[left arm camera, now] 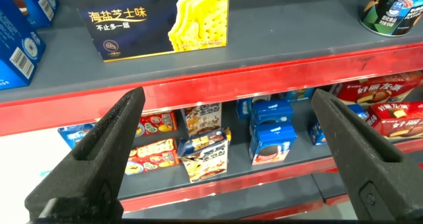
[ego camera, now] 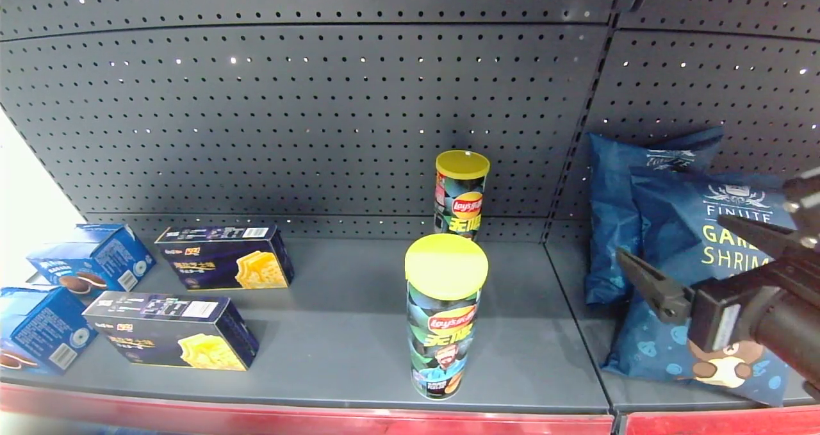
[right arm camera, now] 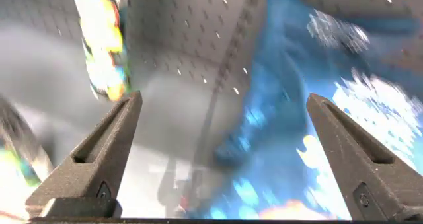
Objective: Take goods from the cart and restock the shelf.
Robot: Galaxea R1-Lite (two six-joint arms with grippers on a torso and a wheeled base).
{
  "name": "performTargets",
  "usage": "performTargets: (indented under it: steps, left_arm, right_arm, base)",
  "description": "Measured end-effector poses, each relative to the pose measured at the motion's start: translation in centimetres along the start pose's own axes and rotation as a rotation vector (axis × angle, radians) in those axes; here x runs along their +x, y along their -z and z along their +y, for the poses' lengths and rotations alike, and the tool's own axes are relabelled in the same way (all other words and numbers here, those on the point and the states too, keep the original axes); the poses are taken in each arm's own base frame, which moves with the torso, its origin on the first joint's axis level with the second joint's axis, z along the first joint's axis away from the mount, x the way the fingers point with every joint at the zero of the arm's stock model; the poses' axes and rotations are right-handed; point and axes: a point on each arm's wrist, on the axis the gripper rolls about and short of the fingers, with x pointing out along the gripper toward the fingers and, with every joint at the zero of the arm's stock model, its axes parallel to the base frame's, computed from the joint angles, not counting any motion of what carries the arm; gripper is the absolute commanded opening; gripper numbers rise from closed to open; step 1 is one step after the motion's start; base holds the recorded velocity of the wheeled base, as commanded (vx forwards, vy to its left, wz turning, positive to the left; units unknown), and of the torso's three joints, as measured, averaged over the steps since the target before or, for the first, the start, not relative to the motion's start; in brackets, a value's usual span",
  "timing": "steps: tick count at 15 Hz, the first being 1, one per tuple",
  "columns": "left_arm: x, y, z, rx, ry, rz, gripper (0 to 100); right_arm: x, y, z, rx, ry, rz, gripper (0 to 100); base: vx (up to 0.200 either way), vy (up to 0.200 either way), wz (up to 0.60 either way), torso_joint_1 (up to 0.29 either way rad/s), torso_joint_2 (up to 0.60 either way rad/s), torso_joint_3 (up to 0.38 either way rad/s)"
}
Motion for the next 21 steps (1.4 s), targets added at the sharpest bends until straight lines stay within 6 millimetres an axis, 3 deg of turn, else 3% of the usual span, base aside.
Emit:
performTargets:
  steps: [5,9,15,21]
  left_arm:
    - [0.0,0.0,0.0,0.000,0.000,0.000,100]
    - [0.0,0.0,0.0,0.000,0.000,0.000,100]
    - [0.0,0.0,0.0,0.000,0.000,0.000,100]
    - [0.0,0.0,0.0,0.000,0.000,0.000,100]
  right_arm:
    - [-4.2,3.6,-5.5,0.020,0.149,-0.010,100]
    - [-8.1,6.5,-8.0,0.018,0.092,-0.065,100]
    - [-12.4,11.1,-7.9,0.105,0.092,-0.088,100]
    - [-14.2,15.8,-6.4,0.142,0.063,0.011,100]
  base:
    - [0.000,0.000,0.00,0.000,0.00,0.000]
    - [0.000,0.000,0.00,0.000,0.00,0.000]
    - [0.000,0.000,0.00,0.000,0.00,0.000]
    - [0.000,0.000,0.00,0.000,0.00,0.000]
